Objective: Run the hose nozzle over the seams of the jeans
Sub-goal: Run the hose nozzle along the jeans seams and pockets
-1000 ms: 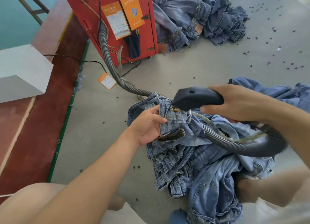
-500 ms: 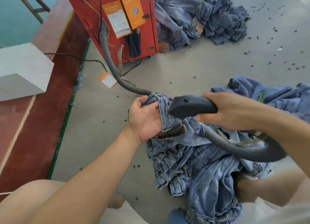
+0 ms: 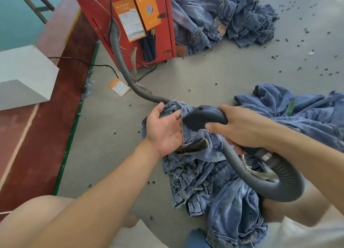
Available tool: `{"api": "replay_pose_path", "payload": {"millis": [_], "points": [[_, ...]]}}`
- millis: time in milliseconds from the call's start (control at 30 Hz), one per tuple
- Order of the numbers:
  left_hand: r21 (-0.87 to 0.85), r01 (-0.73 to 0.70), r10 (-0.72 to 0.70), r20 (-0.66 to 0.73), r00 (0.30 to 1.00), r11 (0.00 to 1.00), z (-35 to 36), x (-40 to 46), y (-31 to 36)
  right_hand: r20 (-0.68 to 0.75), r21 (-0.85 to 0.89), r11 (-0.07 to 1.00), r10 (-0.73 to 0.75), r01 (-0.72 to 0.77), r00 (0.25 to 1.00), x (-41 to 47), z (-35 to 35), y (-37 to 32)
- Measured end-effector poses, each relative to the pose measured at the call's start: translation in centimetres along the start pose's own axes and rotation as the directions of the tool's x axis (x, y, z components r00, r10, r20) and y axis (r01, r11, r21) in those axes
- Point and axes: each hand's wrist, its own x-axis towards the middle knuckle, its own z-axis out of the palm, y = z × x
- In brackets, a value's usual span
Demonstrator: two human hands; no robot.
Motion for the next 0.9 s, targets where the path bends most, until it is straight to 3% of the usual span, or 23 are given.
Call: {"api": "replay_pose_path", "payload": {"millis": [100, 233, 400, 600, 667, 767, 900], "points": [[-0.021, -0.005, 0.004, -0.027, 1.000, 1.000, -0.5, 0.3, -0.4, -0.022, 0.109, 0.992, 0.072, -0.069, 0.997, 1.6, 0.9, -0.8], [-0.048, 0.013, -0.012, 0.009, 1.000, 0.999, -0.6, 0.3, -0.3, -0.157, 0.226, 0.967, 0.159, -0.121, 0.975, 1.7, 0.4, -0.6], [-0.057, 0.005, -0.007, -0.038, 0.999, 0.998, -0.8, 0.3, -0.6, -0.047, 0.062, 0.995, 0.078, -0.075, 0.996, 1.0, 1.2, -0.8], [-0.106, 0.038, -0.052, -0.134, 0.990, 0.994, -0.8, -0.1, -1.1, -0.213, 0.199, 0.970, 0.179, -0.137, 0.960, 2.4, -0.3, -0.6], [-0.051, 0.016, -0.025, -0.185, 0.982, 0.999, -0.5, -0.3, -0.6, -0.191, 0.203, 0.976, 0.117, -0.077, 0.974, 1.8, -0.8, 0.0], [0.150, 0.087, -0.043, -0.275, 0.960, 0.985, -0.3, -0.1, -0.5, -0.154, 0.073, 0.997, -0.005, 0.016, 0.988, 1.0, -1.2, 0.3], [0.447, 0.155, 0.018, -0.358, 0.934, 0.881, -0.9, 0.5, -1.1, -0.181, -0.171, 0.985, -0.064, 0.033, 0.981, 0.9, -1.9, 1.3]]}}
